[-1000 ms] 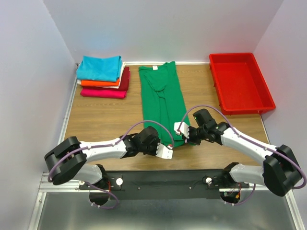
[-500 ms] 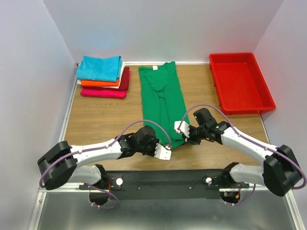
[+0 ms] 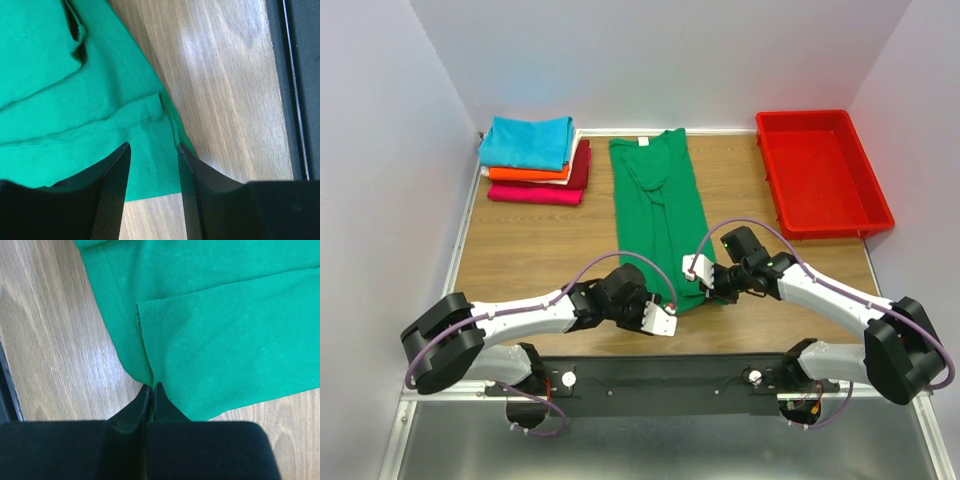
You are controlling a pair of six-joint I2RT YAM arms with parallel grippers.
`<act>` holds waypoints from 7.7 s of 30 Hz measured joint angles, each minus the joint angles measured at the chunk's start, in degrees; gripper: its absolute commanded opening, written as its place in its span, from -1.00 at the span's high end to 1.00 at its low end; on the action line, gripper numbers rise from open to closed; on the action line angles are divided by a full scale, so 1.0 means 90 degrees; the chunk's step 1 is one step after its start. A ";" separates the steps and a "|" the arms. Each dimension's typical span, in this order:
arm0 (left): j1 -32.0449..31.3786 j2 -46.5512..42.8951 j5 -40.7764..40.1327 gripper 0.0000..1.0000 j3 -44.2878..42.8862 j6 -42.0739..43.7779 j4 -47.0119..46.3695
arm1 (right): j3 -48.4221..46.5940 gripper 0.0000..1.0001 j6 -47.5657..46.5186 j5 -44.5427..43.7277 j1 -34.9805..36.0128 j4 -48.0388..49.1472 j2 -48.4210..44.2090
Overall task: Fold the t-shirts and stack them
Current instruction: Fold the tshirt
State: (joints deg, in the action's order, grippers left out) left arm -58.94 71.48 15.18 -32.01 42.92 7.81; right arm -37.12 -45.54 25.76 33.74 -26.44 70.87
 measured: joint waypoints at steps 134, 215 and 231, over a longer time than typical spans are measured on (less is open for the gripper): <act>0.4129 0.0780 0.0092 -0.75 -0.3087 -0.0627 -0.2742 | -0.6057 -0.63 0.0758 -0.0852 -0.2212 0.0947 0.4503; 0.0971 0.0687 0.0695 1.00 -0.1894 0.0658 0.0724 | -0.2404 0.99 -0.1586 0.0012 -0.1632 -0.2922 -0.0056; 0.3157 0.4454 0.0845 1.00 -0.5804 0.0750 -0.0107 | -0.5025 0.99 -0.0114 -0.0930 -0.2380 -0.0848 0.3470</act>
State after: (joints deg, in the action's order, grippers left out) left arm -30.52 111.57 22.79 -84.25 49.67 6.85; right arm -82.35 -46.57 17.39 12.32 -34.06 102.10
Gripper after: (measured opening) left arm 0.014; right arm 0.014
